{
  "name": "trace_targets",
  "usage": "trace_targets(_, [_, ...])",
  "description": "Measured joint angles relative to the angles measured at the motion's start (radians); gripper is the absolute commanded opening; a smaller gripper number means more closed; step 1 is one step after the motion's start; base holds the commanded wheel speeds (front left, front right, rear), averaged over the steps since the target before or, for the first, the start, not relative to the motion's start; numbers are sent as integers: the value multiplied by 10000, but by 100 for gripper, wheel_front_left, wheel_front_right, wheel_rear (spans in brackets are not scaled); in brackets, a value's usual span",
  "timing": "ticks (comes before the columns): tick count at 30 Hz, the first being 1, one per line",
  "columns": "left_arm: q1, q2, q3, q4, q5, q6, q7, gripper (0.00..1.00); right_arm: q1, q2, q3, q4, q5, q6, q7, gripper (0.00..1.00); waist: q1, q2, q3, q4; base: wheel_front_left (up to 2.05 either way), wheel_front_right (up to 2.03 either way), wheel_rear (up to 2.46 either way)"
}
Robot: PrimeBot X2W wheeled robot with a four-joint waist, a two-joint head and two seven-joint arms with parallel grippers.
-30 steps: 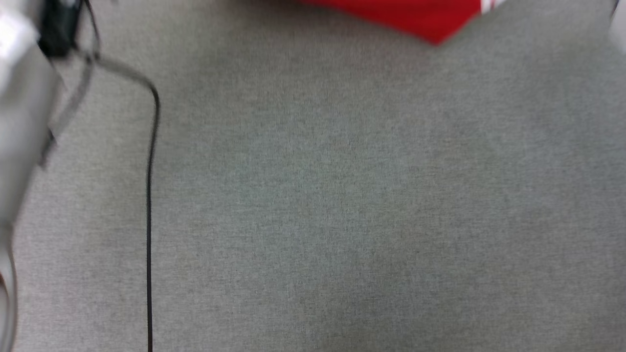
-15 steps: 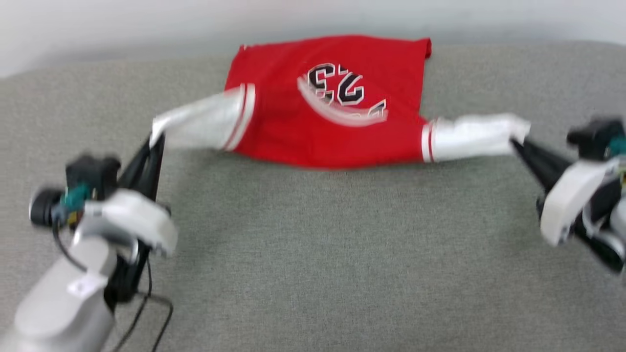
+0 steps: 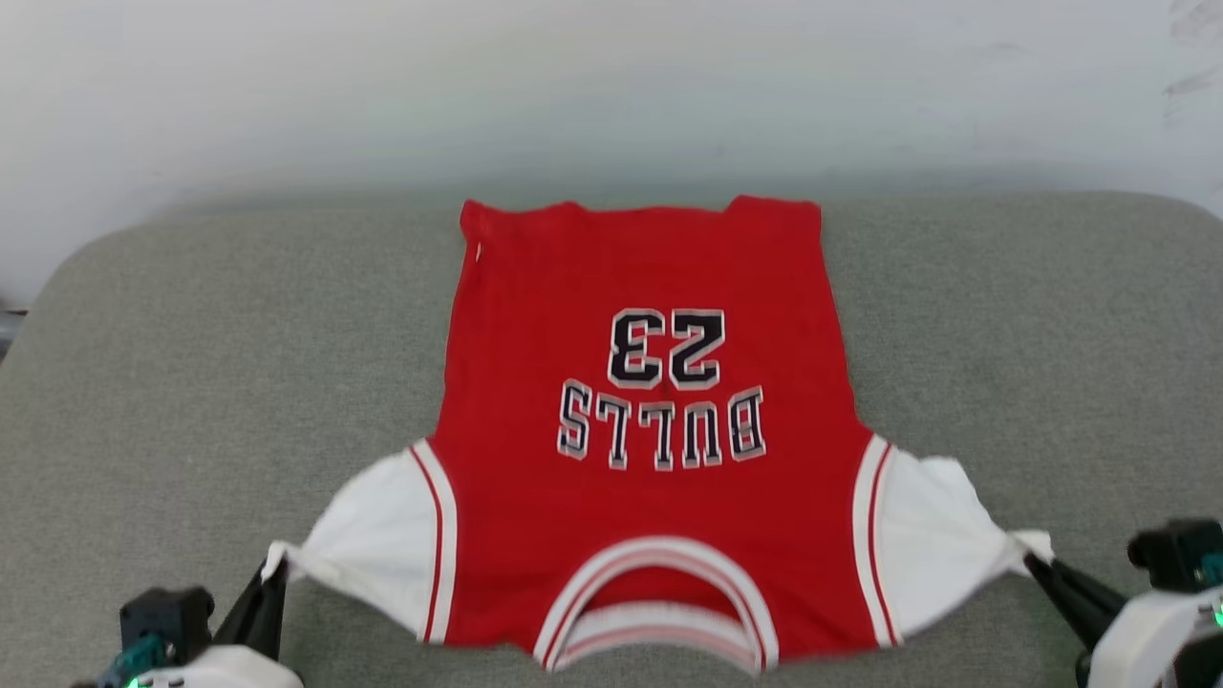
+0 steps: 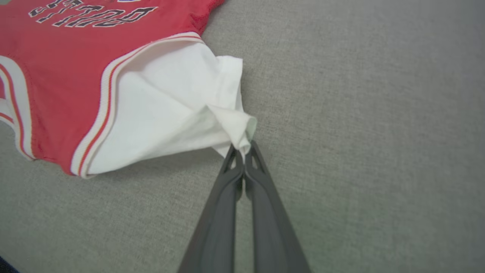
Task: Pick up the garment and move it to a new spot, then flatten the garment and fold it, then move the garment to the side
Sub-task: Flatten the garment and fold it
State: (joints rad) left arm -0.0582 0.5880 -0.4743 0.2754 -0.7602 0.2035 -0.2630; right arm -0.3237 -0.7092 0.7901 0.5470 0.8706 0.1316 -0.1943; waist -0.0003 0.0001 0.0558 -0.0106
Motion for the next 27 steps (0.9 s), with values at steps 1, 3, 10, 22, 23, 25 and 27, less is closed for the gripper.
trace_targets(1, [232, -33, 84, -19, 4, 35, 0, 0, 311, 15, -121, -6, -38, 0, -19, 0, 0, 0, -84, 12, 0, 0, 0])
trace_targets(3, [744, -136, 347, -138, -8, 148, 0, 0, 932, 84, -481, 25, 17, 0, -52, 0, 0, 0, -243, 43, 0, 0, 0])
trace_targets(10, [2133, -577, 740, -355, 125, 324, 0, 0, 2631, 307, -1438, 357, -685, 4, -176, 0, 1, 0, -546, 117, 0, 0, 0])
trace_targets(22, [2069, -913, 878, -562, 869, 198, 0, 0, 3200, 830, -3628, -127, -1369, -4, 107, 100, 2, 0, -567, 260, 0, 0, 0])
trace_targets(23, [2026, -949, 867, -625, 936, 196, 0, 0, 3172, 832, -3850, -232, -1480, -4, 107, 100, 2, 0, -557, 287, 0, 0, 0])
trace_targets(25, [1903, -1022, 872, -784, 1064, 194, 0, 0, 2995, 788, -4397, -500, -1678, -4, 115, 100, 3, 0, -513, 366, 0, 0, 0])
trace_targets(27, [1807, -1081, 911, -924, 1218, 196, 0, 0, 2694, 692, -5010, -872, -1795, -4, 174, 100, 3, 0, -443, 455, 0, 0, 0])
